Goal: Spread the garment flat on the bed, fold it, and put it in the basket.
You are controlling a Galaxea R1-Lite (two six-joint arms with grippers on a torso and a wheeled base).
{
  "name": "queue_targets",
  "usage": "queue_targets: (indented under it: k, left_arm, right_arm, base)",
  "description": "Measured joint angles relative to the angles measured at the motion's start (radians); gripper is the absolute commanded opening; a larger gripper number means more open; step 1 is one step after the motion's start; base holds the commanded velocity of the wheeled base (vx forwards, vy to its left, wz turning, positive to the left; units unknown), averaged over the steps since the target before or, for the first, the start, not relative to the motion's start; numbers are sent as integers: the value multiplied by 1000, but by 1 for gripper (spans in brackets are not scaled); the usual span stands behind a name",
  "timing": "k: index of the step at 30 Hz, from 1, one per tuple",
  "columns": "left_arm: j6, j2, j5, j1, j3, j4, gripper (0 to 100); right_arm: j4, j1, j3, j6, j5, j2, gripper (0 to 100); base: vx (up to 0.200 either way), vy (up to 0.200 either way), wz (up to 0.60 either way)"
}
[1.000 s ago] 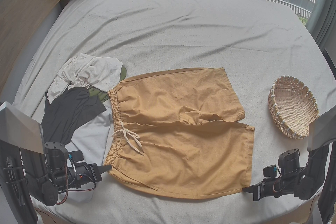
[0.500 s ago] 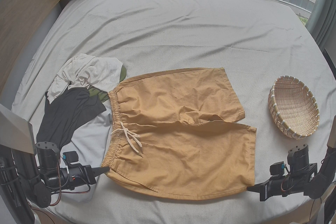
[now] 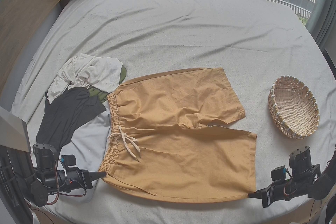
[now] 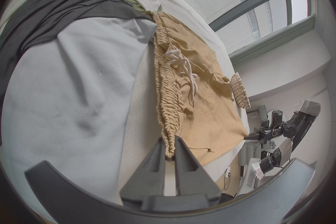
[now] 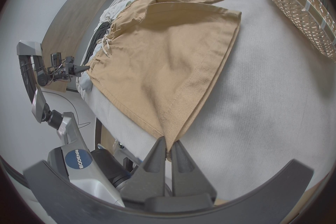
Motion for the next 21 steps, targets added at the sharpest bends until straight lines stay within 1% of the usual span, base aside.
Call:
queue_targets:
  k: [4, 9, 11, 12, 15, 21]
  left_arm:
    - [32, -4, -7, -2, 0, 43, 0]
    - [71, -27, -22, -3, 0, 153, 0]
    - [83, -46, -33, -4, 0, 193, 0]
    - [96, -103, -52, -1, 0, 241, 0]
    - [98, -116, -52, 1, 0, 250, 0]
    - [103, -126, -52, 3, 0, 229, 0]
  right_arm:
    - [33, 17, 0, 0, 0, -36, 0]
    - [48, 23, 0, 0, 0, -60, 0]
    - [58, 26, 0, 0, 0, -65, 0]
    - [100, 37, 0, -7, 0, -87, 0]
    - [129, 39, 0, -10, 0, -105, 0]
    - [125, 33, 0, -10, 1, -129, 0]
  base:
    - [0, 0, 0]
    - [0, 0, 0]
    - [0, 0, 0]
    - [0, 0, 0]
    - [0, 0, 0]
    - [0, 0, 0]
